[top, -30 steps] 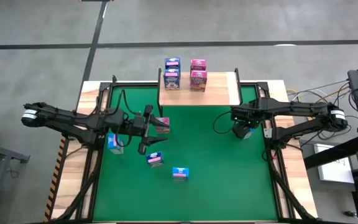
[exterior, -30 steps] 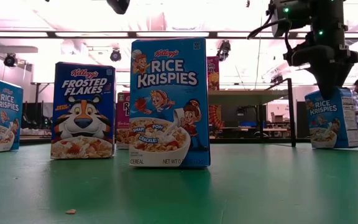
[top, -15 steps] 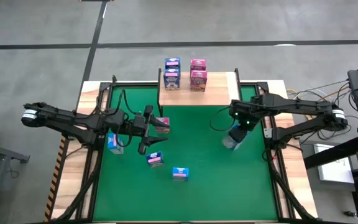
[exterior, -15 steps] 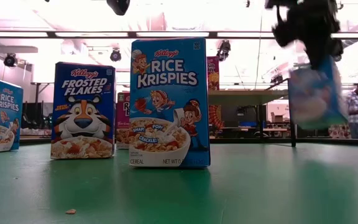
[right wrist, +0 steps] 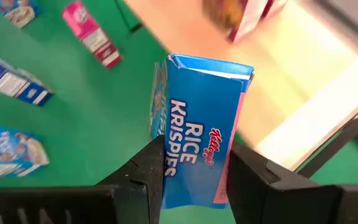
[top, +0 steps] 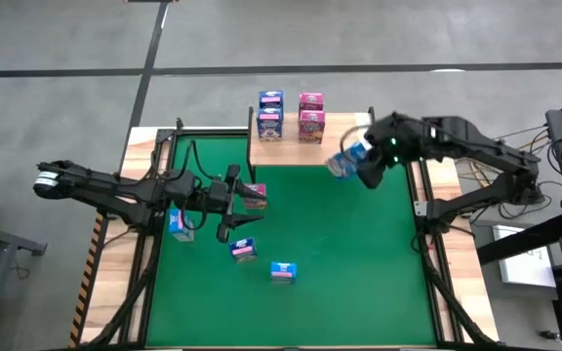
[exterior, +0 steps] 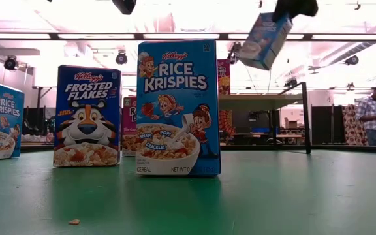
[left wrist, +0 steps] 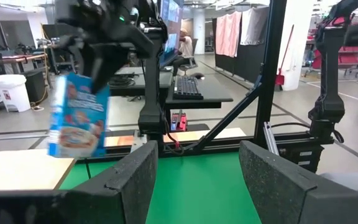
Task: Stack cereal on shelf
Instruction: Put the right light blue cereal box on the shelf
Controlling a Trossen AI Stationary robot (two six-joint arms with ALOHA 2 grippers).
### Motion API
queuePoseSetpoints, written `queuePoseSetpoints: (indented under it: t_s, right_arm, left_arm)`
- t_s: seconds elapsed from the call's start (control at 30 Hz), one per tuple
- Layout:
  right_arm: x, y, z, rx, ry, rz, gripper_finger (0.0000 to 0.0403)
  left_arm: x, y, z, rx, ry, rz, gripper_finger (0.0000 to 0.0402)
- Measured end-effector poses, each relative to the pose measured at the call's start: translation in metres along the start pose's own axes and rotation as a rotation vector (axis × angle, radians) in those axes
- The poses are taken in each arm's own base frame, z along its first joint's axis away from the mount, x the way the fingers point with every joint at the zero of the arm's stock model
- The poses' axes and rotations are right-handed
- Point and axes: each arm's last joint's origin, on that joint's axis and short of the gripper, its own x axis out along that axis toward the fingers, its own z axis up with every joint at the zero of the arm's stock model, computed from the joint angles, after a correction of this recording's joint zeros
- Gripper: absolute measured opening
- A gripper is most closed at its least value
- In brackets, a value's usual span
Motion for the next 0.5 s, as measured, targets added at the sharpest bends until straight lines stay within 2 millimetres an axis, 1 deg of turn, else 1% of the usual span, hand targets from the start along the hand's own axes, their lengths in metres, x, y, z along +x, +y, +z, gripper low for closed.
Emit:
queuePoseSetpoints:
  t_s: [0.1, 0.2, 0.33, 0.43, 0.5]
  right_arm:
    - [-0.001, -0.006, 0.018, -0.049, -0.003, -0.038, 0.0124]
    - [0.005, -0.017, 0.036, -0.107, 0.039, -0.091, 0.0123]
    - [0.018, -0.036, 0.057, -0.188, 0.179, -0.166, 0.0123]
    - [0.03, -0.047, 0.07, -0.314, 0.272, -0.18, 0.0123]
    - [0.039, -0.052, 0.078, -0.411, 0.282, -0.174, 0.0123]
  left_arm:
    - [0.0, 0.0, 0.0, 0.001, -0.001, 0.0, 0.021]
    - [0.0, 0.0, 0.0, 0.001, -0.001, 0.0, 0.021]
    - [0.0, 0.0, 0.0, 0.001, -0.001, 0.0, 0.021]
    - [0.0, 0.0, 0.0, 0.001, 0.0, 0.0, 0.021]
    - [0.0, 0.0, 0.0, 0.001, 0.001, 0.0, 0.021]
